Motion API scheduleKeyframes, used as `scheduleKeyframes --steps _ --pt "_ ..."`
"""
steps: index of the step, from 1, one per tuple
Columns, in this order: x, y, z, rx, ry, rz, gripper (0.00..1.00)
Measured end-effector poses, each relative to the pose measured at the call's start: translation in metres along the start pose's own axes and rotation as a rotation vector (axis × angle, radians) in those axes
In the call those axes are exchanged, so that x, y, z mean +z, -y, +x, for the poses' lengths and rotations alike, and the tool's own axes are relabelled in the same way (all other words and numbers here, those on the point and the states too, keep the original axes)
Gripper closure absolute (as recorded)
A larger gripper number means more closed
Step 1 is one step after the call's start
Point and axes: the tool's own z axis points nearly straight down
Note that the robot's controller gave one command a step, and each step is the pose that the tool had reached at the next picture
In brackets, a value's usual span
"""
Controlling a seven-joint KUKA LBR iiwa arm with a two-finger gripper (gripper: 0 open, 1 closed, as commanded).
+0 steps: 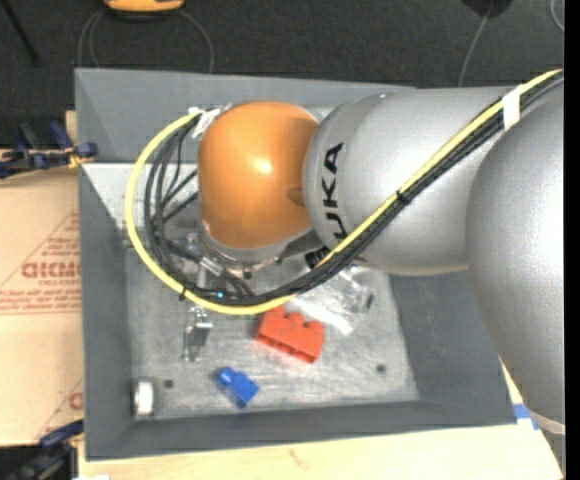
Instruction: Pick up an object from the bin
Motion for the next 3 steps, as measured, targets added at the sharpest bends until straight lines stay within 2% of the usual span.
scheduleKeyframes --steps 1,2,3 --pt "0.078 0.072 0.032 0.065 -0.004 0.004 0.0" --pt "0.132 0.101 0.047 0.229 0.016 -0.007 0.0" --pt "0.128 0.101 0.044 0.235 0.025 -0.008 1.0"
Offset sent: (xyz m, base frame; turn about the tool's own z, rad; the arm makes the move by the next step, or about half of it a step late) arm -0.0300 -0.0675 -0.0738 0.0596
